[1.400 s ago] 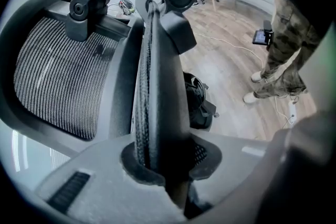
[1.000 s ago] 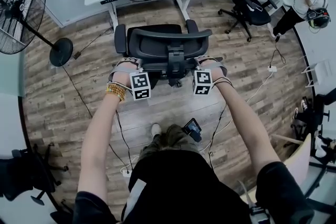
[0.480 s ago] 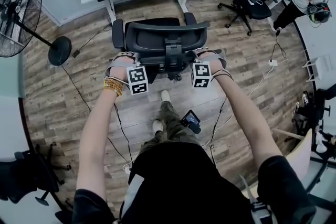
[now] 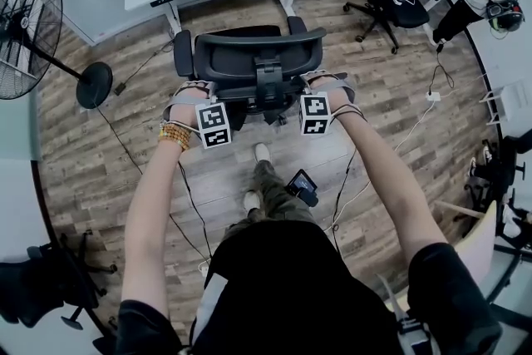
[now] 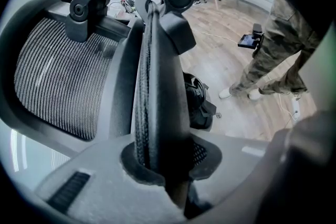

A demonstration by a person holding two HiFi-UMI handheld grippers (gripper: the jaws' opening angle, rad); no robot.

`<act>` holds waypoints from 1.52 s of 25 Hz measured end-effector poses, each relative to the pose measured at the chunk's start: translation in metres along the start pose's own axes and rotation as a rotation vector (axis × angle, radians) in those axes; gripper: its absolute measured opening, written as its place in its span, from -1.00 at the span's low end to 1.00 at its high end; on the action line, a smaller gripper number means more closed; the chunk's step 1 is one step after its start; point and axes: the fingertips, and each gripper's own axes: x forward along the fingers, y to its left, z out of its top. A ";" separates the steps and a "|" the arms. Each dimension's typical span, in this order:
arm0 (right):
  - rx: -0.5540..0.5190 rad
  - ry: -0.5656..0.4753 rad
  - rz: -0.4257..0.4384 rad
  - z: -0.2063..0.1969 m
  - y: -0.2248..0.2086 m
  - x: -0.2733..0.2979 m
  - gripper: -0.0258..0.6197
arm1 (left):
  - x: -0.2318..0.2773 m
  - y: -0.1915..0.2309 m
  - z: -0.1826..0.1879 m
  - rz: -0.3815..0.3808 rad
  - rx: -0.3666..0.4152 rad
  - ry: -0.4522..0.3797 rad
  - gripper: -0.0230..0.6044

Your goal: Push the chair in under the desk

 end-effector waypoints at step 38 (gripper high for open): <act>-0.008 0.000 0.000 -0.014 -0.066 0.046 -0.79 | 0.047 0.063 -0.021 0.007 -0.004 0.008 -0.76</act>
